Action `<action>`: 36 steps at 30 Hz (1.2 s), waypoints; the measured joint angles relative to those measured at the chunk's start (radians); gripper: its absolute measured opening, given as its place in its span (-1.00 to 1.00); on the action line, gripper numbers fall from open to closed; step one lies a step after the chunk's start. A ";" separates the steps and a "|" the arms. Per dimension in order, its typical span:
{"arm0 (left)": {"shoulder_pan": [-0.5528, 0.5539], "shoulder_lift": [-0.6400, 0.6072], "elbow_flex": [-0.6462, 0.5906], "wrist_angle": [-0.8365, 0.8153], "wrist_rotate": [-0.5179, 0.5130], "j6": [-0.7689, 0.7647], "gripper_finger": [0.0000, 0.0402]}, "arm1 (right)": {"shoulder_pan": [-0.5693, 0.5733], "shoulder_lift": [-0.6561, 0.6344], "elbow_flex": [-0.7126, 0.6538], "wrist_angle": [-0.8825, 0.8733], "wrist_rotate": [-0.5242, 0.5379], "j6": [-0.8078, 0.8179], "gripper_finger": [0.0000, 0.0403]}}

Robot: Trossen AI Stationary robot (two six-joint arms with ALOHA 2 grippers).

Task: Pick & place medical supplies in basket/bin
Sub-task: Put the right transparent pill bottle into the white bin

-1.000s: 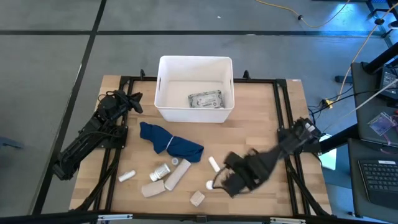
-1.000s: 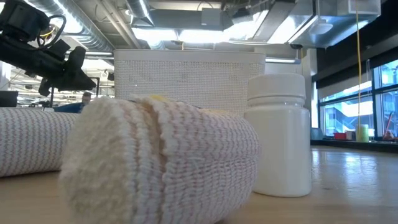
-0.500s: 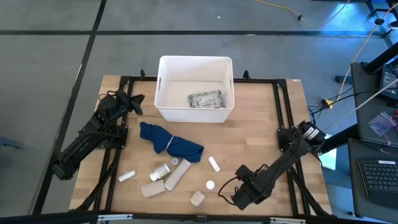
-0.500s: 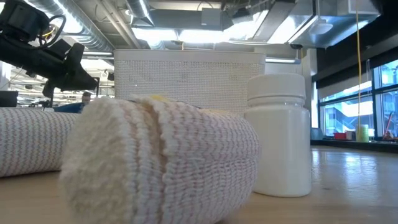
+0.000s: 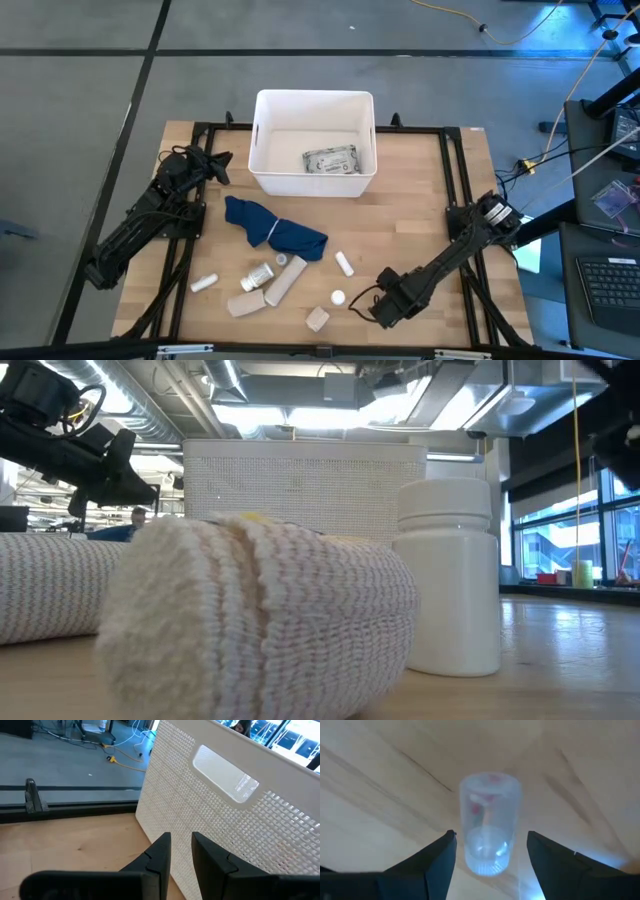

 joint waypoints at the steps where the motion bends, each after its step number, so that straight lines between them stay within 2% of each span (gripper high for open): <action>1: 0.000 0.000 0.000 0.000 0.000 0.000 -0.64 | -0.003 0.000 -0.009 0.020 -0.007 -0.004 0.21; 6: 0.000 0.000 0.000 -0.001 -0.001 0.000 -0.64 | -0.015 0.000 -0.036 0.055 -0.020 -0.020 0.09; 14: 0.000 0.000 0.000 -0.002 -0.001 0.000 -0.64 | -0.052 -0.002 -0.038 0.058 -0.029 -0.126 -0.30; 18: 0.000 0.000 0.000 -0.002 -0.001 0.000 -0.64 | -0.073 -0.003 -0.036 0.093 -0.026 -0.230 -0.33; 21: 0.000 0.000 0.000 -0.002 -0.001 0.000 -0.64 | -0.106 -0.003 -0.013 0.107 0.002 -0.319 -0.26; 24: 0.000 0.000 0.000 -0.002 -0.001 0.000 -0.64 | -0.145 -0.002 0.040 0.107 0.037 -0.427 -0.22; 28: 0.000 0.000 0.000 -0.003 -0.001 0.000 -0.64 | -0.198 -0.002 0.141 0.107 0.093 -0.607 -0.26; 36: 0.000 0.000 0.000 -0.003 -0.001 0.000 -0.64 | -0.319 -0.002 0.437 0.003 0.119 -0.962 -0.28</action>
